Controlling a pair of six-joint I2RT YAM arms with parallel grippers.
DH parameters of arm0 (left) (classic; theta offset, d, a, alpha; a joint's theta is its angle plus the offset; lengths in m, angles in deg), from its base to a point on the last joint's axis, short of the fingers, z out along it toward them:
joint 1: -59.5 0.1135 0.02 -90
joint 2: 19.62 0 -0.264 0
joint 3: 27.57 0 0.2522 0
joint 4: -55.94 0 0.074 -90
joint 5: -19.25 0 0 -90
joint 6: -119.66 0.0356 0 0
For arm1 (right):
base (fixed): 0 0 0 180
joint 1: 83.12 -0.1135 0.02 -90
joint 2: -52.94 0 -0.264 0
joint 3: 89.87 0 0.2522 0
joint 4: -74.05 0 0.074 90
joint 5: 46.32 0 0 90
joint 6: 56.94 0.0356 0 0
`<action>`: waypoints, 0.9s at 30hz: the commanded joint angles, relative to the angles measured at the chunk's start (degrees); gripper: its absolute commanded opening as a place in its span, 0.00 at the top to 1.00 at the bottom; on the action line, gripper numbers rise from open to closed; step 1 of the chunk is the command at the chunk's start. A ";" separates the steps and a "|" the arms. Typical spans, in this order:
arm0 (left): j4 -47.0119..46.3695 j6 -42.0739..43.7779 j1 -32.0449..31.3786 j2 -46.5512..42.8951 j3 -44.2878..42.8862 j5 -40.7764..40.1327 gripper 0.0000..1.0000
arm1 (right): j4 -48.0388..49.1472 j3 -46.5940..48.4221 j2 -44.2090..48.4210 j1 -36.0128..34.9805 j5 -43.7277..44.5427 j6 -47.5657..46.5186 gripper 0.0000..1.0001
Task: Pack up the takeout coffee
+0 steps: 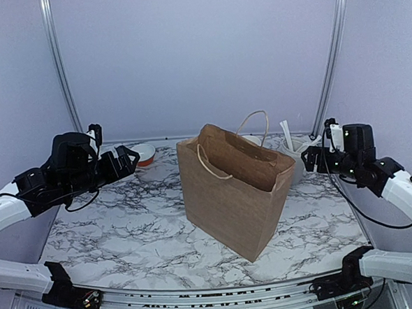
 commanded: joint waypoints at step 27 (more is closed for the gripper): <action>-24.43 19.17 27.24 -1.36 23.22 13.36 0.01 | 98.07 -38.71 -27.58 8.87 17.76 -16.50 0.00</action>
